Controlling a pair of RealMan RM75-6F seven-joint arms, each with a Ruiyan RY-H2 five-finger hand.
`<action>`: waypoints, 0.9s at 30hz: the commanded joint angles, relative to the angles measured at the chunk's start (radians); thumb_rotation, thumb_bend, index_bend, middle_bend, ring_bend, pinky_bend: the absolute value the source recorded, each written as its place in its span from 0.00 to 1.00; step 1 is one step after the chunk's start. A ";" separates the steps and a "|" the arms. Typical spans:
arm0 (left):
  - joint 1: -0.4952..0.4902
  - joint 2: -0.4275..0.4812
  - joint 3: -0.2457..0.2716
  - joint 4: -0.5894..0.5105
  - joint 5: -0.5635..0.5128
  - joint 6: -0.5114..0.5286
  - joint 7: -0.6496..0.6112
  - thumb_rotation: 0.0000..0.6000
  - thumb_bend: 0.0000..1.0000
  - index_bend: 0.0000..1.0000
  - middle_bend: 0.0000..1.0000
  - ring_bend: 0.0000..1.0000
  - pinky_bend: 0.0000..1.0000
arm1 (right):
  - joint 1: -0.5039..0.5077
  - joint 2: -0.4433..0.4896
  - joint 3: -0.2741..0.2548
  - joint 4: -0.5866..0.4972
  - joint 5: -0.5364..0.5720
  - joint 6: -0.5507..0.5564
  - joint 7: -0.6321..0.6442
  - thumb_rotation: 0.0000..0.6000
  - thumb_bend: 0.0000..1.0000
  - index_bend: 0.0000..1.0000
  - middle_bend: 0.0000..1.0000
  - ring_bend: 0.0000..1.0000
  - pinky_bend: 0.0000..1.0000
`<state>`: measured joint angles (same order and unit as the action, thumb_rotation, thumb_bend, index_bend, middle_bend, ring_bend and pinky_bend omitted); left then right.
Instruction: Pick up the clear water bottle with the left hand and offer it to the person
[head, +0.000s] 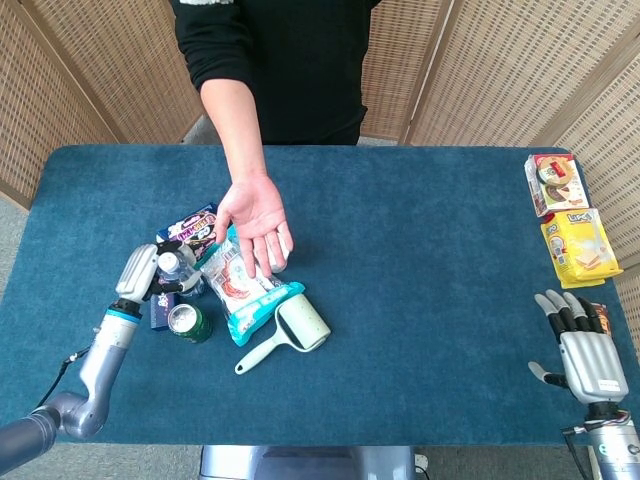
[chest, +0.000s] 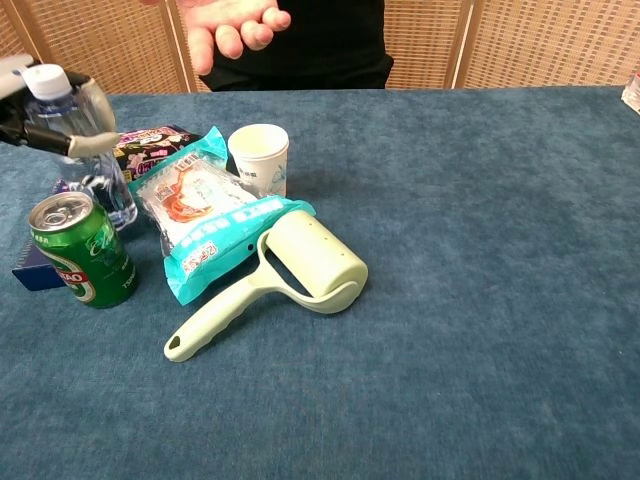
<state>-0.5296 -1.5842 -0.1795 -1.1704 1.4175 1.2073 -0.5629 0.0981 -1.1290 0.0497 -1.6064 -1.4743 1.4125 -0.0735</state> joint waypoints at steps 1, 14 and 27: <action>0.021 0.086 -0.001 -0.144 0.069 0.095 0.044 1.00 0.40 0.81 0.71 0.51 0.51 | 0.000 0.002 0.000 -0.002 0.001 -0.001 0.004 1.00 0.00 0.00 0.00 0.03 0.03; 0.062 0.383 -0.019 -0.680 0.167 0.193 0.302 1.00 0.39 0.81 0.71 0.51 0.51 | -0.005 0.018 0.000 -0.015 -0.001 0.008 0.019 1.00 0.00 0.00 0.00 0.03 0.03; -0.067 0.451 -0.225 -0.877 -0.007 0.137 0.560 1.00 0.37 0.81 0.71 0.51 0.52 | -0.001 0.025 0.001 -0.014 0.014 -0.009 0.025 1.00 0.00 0.00 0.00 0.03 0.03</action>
<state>-0.5570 -1.1304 -0.3575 -2.0453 1.4642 1.3641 -0.0355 0.0974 -1.1043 0.0505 -1.6203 -1.4611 1.4041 -0.0492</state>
